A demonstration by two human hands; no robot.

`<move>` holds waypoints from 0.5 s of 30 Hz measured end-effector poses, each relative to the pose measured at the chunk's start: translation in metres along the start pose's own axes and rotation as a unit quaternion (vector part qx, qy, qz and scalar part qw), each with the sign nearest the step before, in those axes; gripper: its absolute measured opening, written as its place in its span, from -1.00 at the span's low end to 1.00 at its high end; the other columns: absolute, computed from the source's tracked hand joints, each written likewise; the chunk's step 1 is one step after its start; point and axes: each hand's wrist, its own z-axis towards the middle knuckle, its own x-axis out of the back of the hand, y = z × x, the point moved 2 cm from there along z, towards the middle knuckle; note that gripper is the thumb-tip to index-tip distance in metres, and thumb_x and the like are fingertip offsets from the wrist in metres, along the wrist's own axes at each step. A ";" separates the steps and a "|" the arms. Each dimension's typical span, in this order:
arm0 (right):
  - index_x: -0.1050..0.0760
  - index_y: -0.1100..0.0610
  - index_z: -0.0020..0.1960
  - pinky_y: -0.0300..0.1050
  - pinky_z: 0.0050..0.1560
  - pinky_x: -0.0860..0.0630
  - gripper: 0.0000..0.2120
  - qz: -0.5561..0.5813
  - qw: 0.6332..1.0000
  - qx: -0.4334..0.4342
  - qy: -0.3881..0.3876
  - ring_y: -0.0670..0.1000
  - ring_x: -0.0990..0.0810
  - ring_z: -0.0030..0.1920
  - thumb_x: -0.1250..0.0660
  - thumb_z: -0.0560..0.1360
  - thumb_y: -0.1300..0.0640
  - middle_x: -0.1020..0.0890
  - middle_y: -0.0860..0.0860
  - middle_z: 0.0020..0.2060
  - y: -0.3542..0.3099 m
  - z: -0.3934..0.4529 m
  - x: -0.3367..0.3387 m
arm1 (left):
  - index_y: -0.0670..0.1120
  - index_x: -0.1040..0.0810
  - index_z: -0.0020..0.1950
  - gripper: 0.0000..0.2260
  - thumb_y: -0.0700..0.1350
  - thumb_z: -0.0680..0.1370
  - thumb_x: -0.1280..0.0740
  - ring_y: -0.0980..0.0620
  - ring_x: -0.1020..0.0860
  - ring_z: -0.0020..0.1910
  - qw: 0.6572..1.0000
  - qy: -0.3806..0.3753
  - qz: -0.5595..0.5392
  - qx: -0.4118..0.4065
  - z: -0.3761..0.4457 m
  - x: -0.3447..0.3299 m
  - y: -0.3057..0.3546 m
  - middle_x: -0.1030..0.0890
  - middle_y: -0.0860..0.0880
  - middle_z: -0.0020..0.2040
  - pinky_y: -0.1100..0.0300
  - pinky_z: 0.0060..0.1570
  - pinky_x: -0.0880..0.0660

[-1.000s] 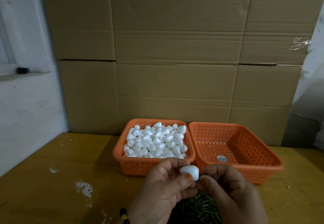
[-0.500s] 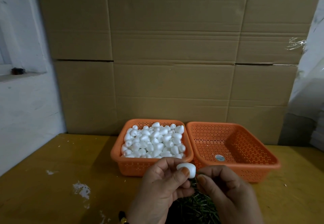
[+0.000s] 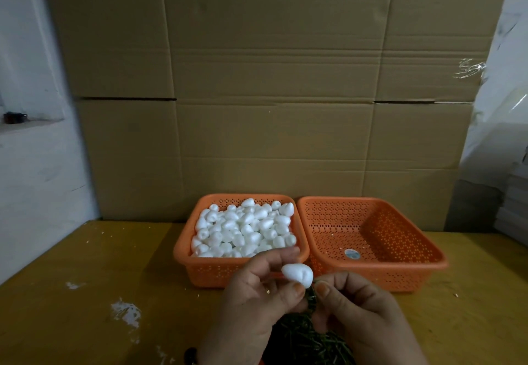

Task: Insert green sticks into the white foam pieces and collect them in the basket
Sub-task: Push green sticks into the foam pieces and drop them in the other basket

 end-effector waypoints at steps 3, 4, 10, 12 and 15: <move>-0.61 0.25 -0.29 -0.19 -0.45 -0.46 -0.87 -0.013 1.000 0.006 0.008 0.13 -0.49 -0.48 -0.42 0.24 0.18 -0.53 0.30 -0.49 -0.001 0.000 0.000 | -0.04 -0.70 -0.05 -0.69 -0.14 0.22 -0.55 0.02 -0.64 -0.20 0.999 0.008 -0.023 0.021 0.000 0.000 -0.001 -0.68 -0.11 -0.10 0.14 -0.21 -0.57; -0.62 0.24 -0.29 -0.19 -0.45 -0.47 -0.88 -0.011 1.000 0.011 0.006 0.12 -0.50 -0.48 -0.42 0.23 0.19 -0.54 0.28 -0.49 -0.002 -0.001 0.000 | -0.06 -0.70 -0.08 -0.74 -0.19 0.26 -0.53 0.02 -0.63 -0.25 0.998 0.009 -0.041 0.037 0.000 0.000 -0.002 -0.68 -0.13 -0.14 0.14 -0.24 -0.57; -0.62 0.30 -0.24 -0.20 -0.46 -0.50 -0.80 0.039 0.998 0.038 -0.011 0.08 -0.50 -0.49 -0.43 0.12 0.37 -0.57 0.18 -0.45 -0.006 -0.002 -0.004 | -0.23 -0.67 -0.01 -0.77 -0.23 0.37 -0.38 -0.06 -0.55 -0.26 0.977 -0.004 -0.175 0.125 0.001 -0.004 -0.002 -0.61 -0.31 -0.07 0.13 -0.35 -0.58; -0.61 0.31 -0.24 -0.21 -0.46 -0.51 -0.78 0.042 0.998 0.044 -0.013 0.07 -0.50 -0.50 -0.43 0.10 0.38 -0.58 0.17 -0.45 -0.008 -0.003 -0.006 | -0.33 -0.56 0.13 -0.65 -0.20 0.38 -0.36 -0.12 -0.53 -0.20 0.968 0.003 -0.204 0.148 0.001 -0.004 -0.006 -0.54 -0.41 0.06 0.14 -0.38 -0.57; -0.56 0.35 -0.15 -0.22 -0.47 -0.51 -0.68 0.033 0.999 0.044 0.001 0.07 -0.51 -0.50 -0.42 0.09 0.39 -0.57 0.19 -0.44 -0.006 -0.002 -0.003 | -0.33 -0.60 0.06 -0.64 -0.16 0.33 -0.41 -0.04 -0.57 -0.36 0.955 0.018 -0.232 0.181 0.000 -0.005 -0.007 -0.59 -0.32 -0.08 0.16 -0.44 -0.56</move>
